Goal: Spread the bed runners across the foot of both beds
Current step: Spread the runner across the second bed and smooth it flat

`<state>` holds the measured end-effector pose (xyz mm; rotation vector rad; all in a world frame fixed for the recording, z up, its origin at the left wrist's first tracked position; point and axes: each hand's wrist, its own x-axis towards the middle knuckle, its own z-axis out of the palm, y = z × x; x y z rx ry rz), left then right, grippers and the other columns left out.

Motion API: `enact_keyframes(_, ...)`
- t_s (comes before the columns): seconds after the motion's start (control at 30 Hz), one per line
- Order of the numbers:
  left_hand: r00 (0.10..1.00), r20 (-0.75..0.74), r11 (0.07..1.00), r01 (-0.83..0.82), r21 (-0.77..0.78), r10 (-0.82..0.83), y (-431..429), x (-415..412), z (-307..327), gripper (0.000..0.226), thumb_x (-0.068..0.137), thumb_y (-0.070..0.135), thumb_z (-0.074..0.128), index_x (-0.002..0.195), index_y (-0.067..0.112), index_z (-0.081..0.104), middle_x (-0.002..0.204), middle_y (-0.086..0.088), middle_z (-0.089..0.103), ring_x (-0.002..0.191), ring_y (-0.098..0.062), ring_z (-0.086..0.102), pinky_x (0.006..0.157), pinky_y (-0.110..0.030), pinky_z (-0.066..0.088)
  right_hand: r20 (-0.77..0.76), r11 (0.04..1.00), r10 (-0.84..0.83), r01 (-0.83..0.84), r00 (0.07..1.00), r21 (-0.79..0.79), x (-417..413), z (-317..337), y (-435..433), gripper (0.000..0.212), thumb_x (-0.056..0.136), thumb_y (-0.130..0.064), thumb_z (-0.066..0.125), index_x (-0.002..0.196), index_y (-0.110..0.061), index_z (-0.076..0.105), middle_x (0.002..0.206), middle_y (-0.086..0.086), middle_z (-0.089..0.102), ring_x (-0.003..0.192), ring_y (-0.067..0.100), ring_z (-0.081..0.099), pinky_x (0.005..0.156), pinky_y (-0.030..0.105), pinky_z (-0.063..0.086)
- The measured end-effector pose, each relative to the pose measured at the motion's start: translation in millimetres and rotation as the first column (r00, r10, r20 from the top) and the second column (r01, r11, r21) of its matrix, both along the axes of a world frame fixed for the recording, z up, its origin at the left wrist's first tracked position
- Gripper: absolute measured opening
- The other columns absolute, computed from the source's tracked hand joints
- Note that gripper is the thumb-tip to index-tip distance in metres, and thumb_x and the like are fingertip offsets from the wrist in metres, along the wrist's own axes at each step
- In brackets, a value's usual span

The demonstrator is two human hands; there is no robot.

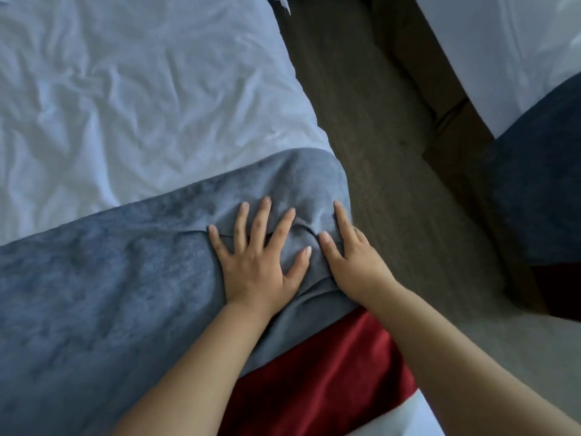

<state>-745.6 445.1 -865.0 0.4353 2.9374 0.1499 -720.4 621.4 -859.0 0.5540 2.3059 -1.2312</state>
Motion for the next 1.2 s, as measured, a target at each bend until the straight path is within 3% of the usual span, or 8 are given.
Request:
enact_keyframes(0.13,1.000,0.013,1.000,0.012,0.028,-0.012,1.8,10.2,4.3,0.075,0.094,0.071,0.036,0.158,0.034,0.027,0.168,-0.003,0.020,0.156,-0.032,0.010,0.113,-0.078,0.004,-0.016,0.998,0.054,-0.053,0.998,0.032,30.4,-1.4,6.2,0.056,0.103,-0.055,0.031,0.150,-0.061,0.002,0.167,-0.004,0.017,0.151,0.025,0.025,0.122,0.046,0.024)
enact_keyframes(0.23,0.998,0.048,0.979,0.037,0.200,-0.047,10.1,41.2,14.9,0.080,0.093,0.067,0.043,0.160,0.029,0.022,0.170,-0.005,0.013,0.157,-0.031,0.006,0.118,-0.072,0.005,-0.085,0.991,0.090,-0.081,0.992,0.107,72.5,6.2,8.6,0.058,0.103,-0.036,0.033,0.153,-0.055,0.009,0.167,-0.005,0.019,0.151,0.025,0.025,0.120,0.048,0.028)
enact_keyframes(0.37,0.952,0.047,0.887,0.264,0.378,-0.303,9.9,131.5,36.8,0.067,0.087,0.055,0.067,0.145,0.025,0.053,0.164,-0.008,0.030,0.153,-0.035,0.022,0.119,-0.068,0.014,-0.164,0.988,0.045,-0.019,0.985,0.156,135.1,24.4,11.2,0.065,0.093,-0.015,0.049,0.153,-0.036,0.036,0.161,-0.003,0.035,0.145,0.021,0.037,0.117,0.040,0.034)
enact_keyframes(0.53,0.867,0.088,0.825,0.429,0.368,-0.490,-9.3,213.7,44.7,0.052,0.084,0.059,0.071,0.121,0.024,0.069,0.128,-0.004,0.060,0.117,-0.028,0.057,0.101,-0.047,0.040,-0.226,0.972,0.021,0.033,0.974,0.233,222.3,40.4,6.3,0.041,0.090,-0.034,0.067,0.130,-0.028,0.061,0.141,-0.007,0.052,0.131,0.014,0.047,0.110,0.032,0.039)
enact_keyframes(0.7,0.912,0.142,0.898,0.335,0.286,-0.385,-10.5,221.2,49.4,0.044,0.091,0.059,0.061,0.111,0.020,0.067,0.099,0.004,0.064,0.083,-0.021,0.062,0.075,-0.039,0.046,-0.195,0.926,0.190,-0.110,0.962,0.362,265.6,36.0,7.6,0.034,0.094,-0.025,0.056,0.128,-0.030,0.063,0.130,-0.005,0.054,0.117,0.023,0.051,0.097,0.042,0.046)
enact_keyframes(0.83,0.940,0.238,0.968,0.225,0.108,-0.245,-6.5,213.3,69.1,0.031,0.100,0.048,0.048,0.106,0.021,0.064,0.096,0.002,0.064,0.084,-0.023,0.065,0.067,-0.037,0.046,-0.223,0.892,0.223,-0.106,0.949,0.440,258.3,35.5,12.5,0.033,0.100,-0.038,0.041,0.119,-0.033,0.068,0.116,-0.006,0.061,0.105,0.025,0.054,0.091,0.045,0.047)
enact_keyframes(1.03,0.926,0.341,0.985,0.170,0.010,-0.163,-8.6,212.3,72.8,0.021,0.100,0.044,0.057,0.107,0.025,0.060,0.106,0.007,0.058,0.101,-0.017,0.058,0.071,-0.031,0.040,-0.206,0.823,0.370,-0.217,0.906,0.524,232.2,33.2,3.5,0.018,0.080,-0.044,0.076,0.094,-0.033,0.074,0.099,-0.009,0.063,0.094,0.026,0.052,0.079,0.040,0.046)
enact_keyframes(1.2,0.934,0.344,0.991,0.123,-0.050,-0.098,-4.4,218.2,67.9,0.013,0.098,0.025,0.064,0.109,0.023,0.058,0.111,0.004,0.054,0.093,-0.018,0.061,0.064,-0.030,0.036,-0.230,0.786,0.432,-0.239,0.872,0.570,229.8,20.8,-0.8,0.021,0.079,-0.046,0.076,0.080,-0.029,0.064,0.093,-0.008,0.058,0.088,0.024,0.050,0.073,0.032,0.034)
